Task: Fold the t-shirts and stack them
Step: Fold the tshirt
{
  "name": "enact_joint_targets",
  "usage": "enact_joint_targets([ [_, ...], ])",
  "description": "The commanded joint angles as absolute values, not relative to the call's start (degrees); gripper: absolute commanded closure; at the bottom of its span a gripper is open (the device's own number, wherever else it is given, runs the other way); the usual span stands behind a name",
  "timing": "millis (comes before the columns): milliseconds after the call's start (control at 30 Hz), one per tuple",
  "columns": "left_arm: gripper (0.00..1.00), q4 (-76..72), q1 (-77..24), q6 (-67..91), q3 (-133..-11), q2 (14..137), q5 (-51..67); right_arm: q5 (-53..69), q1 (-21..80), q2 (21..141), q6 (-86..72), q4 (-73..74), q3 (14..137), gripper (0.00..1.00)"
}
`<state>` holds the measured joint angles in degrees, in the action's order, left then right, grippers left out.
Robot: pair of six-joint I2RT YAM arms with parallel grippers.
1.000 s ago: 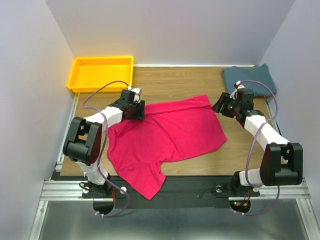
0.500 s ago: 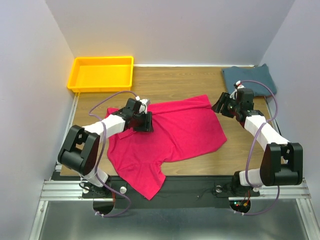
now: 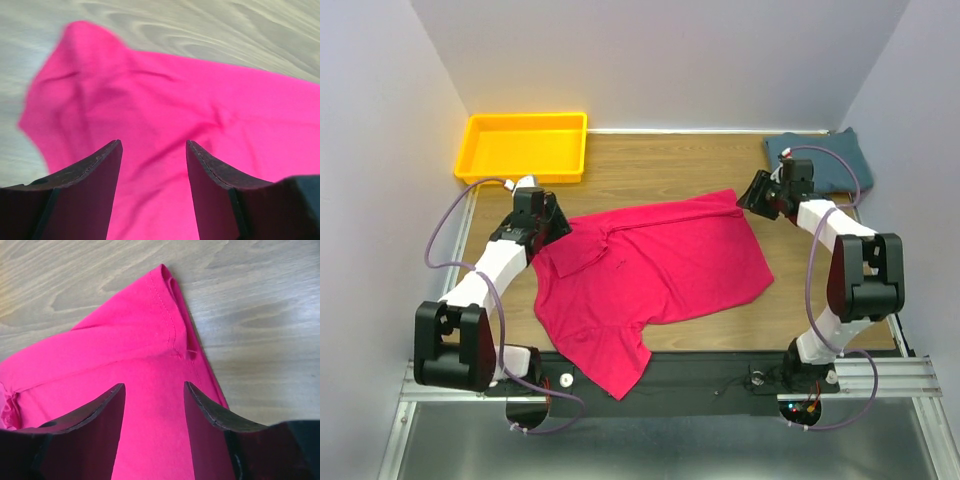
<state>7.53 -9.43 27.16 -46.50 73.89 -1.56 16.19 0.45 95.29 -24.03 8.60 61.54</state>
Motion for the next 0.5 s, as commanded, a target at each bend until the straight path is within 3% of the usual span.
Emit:
enact_joint_targets([
  [0,0.33,5.90,-5.98,27.78,-44.30,73.39,-9.21,18.02,0.53,98.08,-25.05,6.24,66.18,0.48],
  [467,0.35,0.35,-0.44,25.14,-53.08,89.55,-5.72,22.06,1.76,109.50,-21.36,5.98,78.12,0.61],
])
